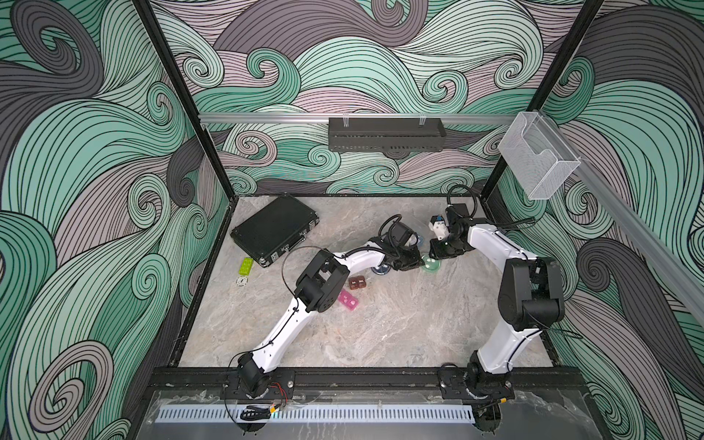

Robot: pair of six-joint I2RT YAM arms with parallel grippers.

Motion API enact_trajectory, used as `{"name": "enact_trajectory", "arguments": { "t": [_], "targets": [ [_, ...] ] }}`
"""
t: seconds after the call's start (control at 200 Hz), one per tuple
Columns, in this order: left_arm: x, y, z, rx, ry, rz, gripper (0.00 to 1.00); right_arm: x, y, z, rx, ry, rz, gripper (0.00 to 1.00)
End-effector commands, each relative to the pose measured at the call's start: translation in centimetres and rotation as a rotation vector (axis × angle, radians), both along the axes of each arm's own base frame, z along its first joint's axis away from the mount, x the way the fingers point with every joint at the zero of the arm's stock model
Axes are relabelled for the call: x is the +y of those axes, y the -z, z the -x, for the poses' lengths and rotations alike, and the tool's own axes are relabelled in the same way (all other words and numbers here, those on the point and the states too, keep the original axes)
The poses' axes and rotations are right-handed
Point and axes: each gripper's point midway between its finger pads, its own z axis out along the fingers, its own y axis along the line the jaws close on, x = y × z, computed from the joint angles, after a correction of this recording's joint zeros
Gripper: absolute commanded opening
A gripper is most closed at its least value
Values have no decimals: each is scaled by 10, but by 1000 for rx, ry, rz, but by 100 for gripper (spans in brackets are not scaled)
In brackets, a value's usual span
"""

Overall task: Close pillboxes
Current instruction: Close the lid on the pillbox.

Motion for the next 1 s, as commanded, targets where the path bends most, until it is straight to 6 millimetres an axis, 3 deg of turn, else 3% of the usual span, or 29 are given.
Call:
{"name": "enact_trajectory", "arguments": {
  "t": [0.0, 0.475, 0.771, 0.996],
  "targets": [
    [-6, 6, 1, -1, 1, -18, 24, 0, 1, -5, 7, 11, -16, 29],
    [-5, 3, 1, -10, 2, -22, 23, 0, 12, -1, 37, 31, -25, 29],
    [8, 4, 4, -15, -16, -27, 21, 0, 21, 2, 60, 45, -26, 29],
    [17, -8, 2, -29, -31, -4, 21, 0, 25, 3, 69, 54, -27, 28]
  ]
}}
